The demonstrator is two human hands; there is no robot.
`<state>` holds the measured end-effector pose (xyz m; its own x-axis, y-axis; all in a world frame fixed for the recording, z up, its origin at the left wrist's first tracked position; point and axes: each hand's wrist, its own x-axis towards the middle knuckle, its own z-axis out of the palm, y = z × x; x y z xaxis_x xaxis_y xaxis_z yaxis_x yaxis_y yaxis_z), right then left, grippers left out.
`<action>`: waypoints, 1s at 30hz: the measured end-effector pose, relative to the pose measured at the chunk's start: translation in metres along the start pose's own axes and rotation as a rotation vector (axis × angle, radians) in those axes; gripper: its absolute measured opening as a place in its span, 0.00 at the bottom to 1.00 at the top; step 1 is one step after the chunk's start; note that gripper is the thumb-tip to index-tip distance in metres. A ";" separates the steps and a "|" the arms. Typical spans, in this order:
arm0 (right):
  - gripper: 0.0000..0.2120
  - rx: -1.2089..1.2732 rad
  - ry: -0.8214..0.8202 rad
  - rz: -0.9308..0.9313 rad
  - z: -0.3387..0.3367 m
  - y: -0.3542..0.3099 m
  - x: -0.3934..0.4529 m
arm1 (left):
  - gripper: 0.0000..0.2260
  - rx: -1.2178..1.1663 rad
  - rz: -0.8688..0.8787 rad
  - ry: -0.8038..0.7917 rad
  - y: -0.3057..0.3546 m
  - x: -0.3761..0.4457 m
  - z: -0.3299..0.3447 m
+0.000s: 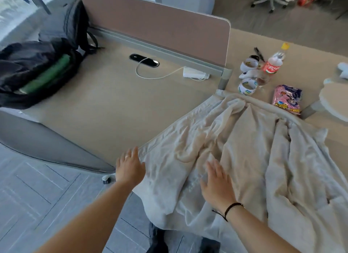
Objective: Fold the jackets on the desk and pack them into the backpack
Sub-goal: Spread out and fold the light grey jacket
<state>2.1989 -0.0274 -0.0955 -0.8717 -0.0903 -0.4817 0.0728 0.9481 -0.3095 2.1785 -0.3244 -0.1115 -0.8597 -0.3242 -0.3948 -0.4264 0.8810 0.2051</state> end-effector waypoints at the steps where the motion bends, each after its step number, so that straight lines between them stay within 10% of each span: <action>1: 0.34 -0.003 -0.009 -0.029 0.001 -0.017 0.000 | 0.30 0.013 -0.010 -0.009 -0.001 0.007 -0.001; 14: 0.36 0.573 -0.189 0.196 0.007 -0.080 -0.011 | 0.32 -0.206 0.035 0.028 0.012 0.002 -0.034; 22: 0.28 1.560 -0.164 0.465 -0.038 -0.071 -0.044 | 0.31 -0.225 0.590 -0.018 0.098 -0.121 -0.056; 25: 0.21 1.642 -0.118 0.474 -0.056 -0.038 -0.071 | 0.32 -0.229 0.892 0.000 0.131 -0.172 -0.033; 30: 0.09 1.603 0.153 0.603 -0.034 0.058 -0.124 | 0.32 -0.360 0.879 -0.306 0.147 -0.203 -0.009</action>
<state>2.2952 0.0494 -0.0261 -0.5689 0.2545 -0.7821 0.6736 -0.4013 -0.6206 2.2882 -0.1323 0.0065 -0.8229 0.5405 -0.1754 0.2238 0.5919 0.7743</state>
